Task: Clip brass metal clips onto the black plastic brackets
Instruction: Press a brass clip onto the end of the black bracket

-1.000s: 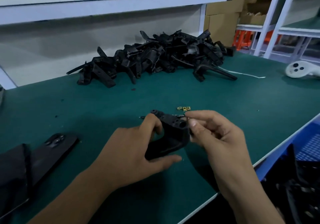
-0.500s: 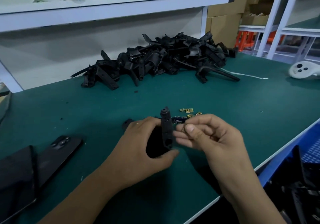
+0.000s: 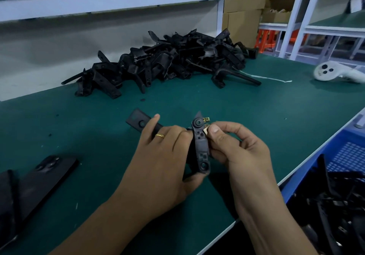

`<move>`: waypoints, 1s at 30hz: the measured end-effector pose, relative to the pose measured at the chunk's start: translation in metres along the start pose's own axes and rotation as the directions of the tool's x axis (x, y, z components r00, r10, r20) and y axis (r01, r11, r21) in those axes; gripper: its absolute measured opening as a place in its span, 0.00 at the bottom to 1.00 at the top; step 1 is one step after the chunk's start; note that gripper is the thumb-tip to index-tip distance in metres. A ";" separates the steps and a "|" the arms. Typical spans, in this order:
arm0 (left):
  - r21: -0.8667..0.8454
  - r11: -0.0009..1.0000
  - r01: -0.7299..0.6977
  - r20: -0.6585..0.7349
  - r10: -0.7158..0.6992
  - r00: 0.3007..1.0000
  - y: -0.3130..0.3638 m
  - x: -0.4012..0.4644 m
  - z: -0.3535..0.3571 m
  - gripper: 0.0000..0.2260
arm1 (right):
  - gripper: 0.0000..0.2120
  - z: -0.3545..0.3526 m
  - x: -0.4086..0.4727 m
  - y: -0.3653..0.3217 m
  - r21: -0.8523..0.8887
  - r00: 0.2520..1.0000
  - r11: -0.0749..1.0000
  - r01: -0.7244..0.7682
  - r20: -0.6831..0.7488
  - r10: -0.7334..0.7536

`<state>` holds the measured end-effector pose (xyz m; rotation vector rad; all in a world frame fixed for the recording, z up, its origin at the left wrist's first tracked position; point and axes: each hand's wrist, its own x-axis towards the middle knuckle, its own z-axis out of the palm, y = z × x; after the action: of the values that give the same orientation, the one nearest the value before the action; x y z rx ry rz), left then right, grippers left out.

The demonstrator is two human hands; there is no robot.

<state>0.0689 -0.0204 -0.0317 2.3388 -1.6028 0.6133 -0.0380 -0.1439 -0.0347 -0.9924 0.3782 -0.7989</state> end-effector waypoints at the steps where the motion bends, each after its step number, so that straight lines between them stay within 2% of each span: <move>1: 0.006 1.000 0.000 0.002 0.000 1.000 0.000 0.000 0.000 0.29 | 0.01 0.000 0.000 0.001 -0.016 1.000 1.000 0.007 -0.007 -0.007; 5: -0.013 1.000 0.013 0.003 -0.013 1.000 0.000 0.000 -0.001 0.30 | 0.01 -0.001 0.000 0.001 -0.006 1.000 1.000 0.005 -0.031 -0.005; 10: -0.017 1.000 0.023 0.026 -0.022 0.999 0.000 -0.001 -0.001 0.29 | 0.01 -0.001 0.000 0.004 -0.088 1.000 0.996 0.016 -0.009 -0.017; 14: -0.038 0.999 0.014 0.011 -0.014 1.000 0.001 -0.001 -0.001 0.30 | 0.02 -0.001 -0.001 0.001 -0.032 0.999 0.999 0.005 -0.034 -0.006; 18: -0.044 0.999 0.011 0.016 -0.010 1.000 0.001 0.000 -0.001 0.29 | 0.02 -0.002 -0.001 0.003 -0.082 1.000 0.997 0.011 -0.022 -0.013; 30: -0.074 0.997 0.015 0.037 -0.012 0.999 0.001 -0.001 -0.003 0.29 | 0.01 0.000 -0.002 -0.001 -0.009 1.000 1.000 0.004 -0.028 -0.005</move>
<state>0.0669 -0.0186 -0.0301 2.3174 -1.5958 0.5024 -0.0398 -0.1434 -0.0340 -0.9910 0.4043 -0.8168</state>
